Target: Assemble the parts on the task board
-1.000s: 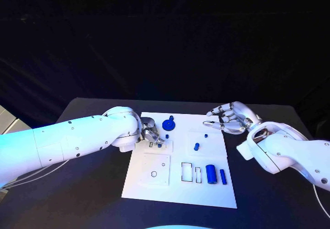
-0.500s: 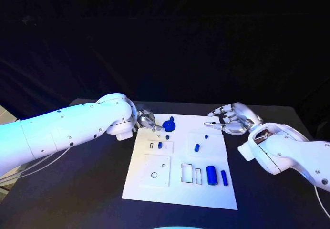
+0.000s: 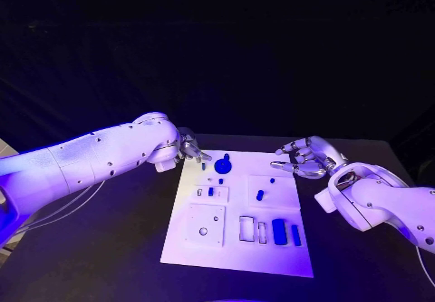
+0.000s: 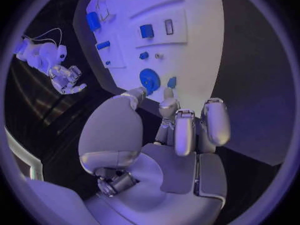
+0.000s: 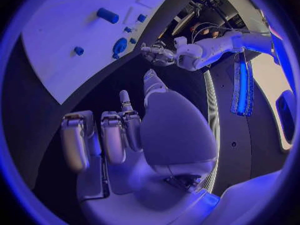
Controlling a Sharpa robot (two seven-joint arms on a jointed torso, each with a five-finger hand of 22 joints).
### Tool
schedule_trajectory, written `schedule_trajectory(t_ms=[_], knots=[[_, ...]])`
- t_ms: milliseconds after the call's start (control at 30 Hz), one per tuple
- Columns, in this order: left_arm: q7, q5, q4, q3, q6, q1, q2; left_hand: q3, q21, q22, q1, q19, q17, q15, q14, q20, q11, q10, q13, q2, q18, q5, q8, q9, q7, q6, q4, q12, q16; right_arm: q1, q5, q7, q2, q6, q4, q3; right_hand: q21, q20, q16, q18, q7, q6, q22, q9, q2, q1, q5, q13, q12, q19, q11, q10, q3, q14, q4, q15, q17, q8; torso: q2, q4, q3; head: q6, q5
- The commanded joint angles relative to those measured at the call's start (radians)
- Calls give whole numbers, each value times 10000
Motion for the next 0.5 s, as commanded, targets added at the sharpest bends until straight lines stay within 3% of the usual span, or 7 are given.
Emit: schedule_trajectory(t_ms=[33,267,500], knots=[[188,-89,-383,-48,499,20,213,-74,-28,-9,84,-20,1348,84,629,61,18,-85,-2,46,63,35,-60,-26,9,-44,-8,-26,-43,-6,-80,62,-8,60,22,3,-16,34,-17,8,-9,-63,2465,-12,6,-134,30,1936,-33,899,46,325,-68,1044,8,71,2501,-8,45,-19,1,-21,5],[297,-386,-1201,-172,655,20,672,-134,-36,-20,8,-34,1353,106,627,82,38,-111,-20,84,67,17,-94,-80,23,-6,1,-30,-40,-6,-87,56,0,58,32,3,-16,34,-17,8,-9,-63,2465,-12,6,-134,30,1936,-33,899,46,325,-68,1044,8,71,2501,-8,138,-55,6,26,18],[384,-418,-1579,-207,693,19,892,-137,-40,-27,13,-40,1361,108,629,86,36,-100,3,98,68,19,-92,-87,21,14,-5,-14,-36,-6,-91,59,19,68,23,3,-17,34,-18,8,-9,-64,2465,-12,19,-140,32,1943,-24,899,46,332,-69,1044,6,71,2499,-8,185,-67,10,52,26]])
